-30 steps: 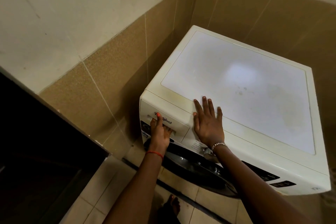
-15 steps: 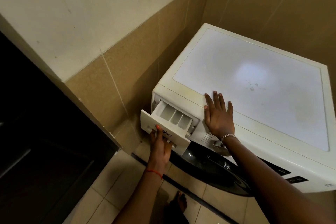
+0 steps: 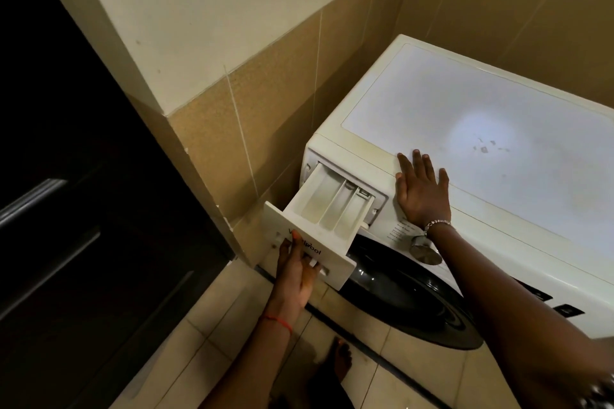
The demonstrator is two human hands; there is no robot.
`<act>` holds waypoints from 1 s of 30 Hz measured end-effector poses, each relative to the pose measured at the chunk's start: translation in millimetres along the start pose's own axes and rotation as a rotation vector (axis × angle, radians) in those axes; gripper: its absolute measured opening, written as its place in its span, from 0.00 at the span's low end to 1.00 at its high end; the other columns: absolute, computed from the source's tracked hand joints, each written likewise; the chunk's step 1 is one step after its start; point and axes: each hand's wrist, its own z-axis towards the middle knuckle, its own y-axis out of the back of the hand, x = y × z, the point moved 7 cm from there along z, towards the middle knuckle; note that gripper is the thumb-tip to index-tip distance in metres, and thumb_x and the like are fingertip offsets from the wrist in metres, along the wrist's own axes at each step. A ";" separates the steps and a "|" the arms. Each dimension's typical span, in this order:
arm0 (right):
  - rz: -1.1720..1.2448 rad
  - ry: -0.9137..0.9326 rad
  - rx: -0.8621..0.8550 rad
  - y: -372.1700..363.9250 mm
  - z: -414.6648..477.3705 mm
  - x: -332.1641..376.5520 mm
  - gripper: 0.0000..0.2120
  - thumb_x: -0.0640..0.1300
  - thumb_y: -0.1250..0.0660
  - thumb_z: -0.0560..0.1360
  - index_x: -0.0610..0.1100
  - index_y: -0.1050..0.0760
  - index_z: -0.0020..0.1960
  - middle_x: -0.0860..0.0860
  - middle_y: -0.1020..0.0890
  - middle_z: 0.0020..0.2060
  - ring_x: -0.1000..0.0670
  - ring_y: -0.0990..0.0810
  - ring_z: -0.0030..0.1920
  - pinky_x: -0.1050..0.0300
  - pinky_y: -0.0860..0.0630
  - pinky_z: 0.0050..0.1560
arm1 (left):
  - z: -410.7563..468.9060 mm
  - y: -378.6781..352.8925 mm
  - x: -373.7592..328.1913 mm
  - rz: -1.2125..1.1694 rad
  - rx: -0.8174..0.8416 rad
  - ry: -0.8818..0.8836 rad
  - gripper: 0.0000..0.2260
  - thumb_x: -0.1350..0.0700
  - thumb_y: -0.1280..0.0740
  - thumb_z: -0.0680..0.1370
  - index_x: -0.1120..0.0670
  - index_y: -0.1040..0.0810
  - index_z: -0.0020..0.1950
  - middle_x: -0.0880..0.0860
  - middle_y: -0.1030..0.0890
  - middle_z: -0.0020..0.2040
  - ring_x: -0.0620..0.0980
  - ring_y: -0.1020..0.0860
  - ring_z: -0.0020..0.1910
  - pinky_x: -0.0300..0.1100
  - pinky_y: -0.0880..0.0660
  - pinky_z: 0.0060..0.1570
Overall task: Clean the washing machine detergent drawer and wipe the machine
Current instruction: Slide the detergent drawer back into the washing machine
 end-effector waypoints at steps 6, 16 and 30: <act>0.006 0.000 -0.001 -0.1 -0.1 0.3 0.31 0.54 0.64 0.74 0.50 0.50 0.76 0.47 0.50 0.76 0.47 0.53 0.76 0.43 0.55 0.73 | -0.2 0.2 3.5 -0.021 0.000 0.022 0.20 0.52 0.43 0.80 0.51 0.37 0.72 0.58 0.25 0.62 0.56 0.26 0.60 0.57 0.31 0.63; -0.004 -0.011 -0.006 -0.9 0.3 0.7 0.31 0.54 0.65 0.75 0.50 0.50 0.76 0.47 0.49 0.76 0.47 0.52 0.76 0.43 0.55 0.73 | 8.9 -27.0 11.1 -0.208 -0.038 0.055 0.22 0.46 0.44 0.80 0.50 0.38 0.73 0.55 0.22 0.53 0.54 0.23 0.51 0.55 0.31 0.55; 0.017 -0.012 -0.015 -0.3 0.4 0.5 0.36 0.57 0.71 0.71 0.50 0.51 0.76 0.48 0.51 0.77 0.48 0.54 0.76 0.43 0.56 0.73 | 60.3 -95.4 14.6 -0.280 -0.006 0.073 0.21 0.47 0.43 0.80 0.50 0.36 0.72 0.56 0.22 0.54 0.55 0.23 0.50 0.56 0.32 0.58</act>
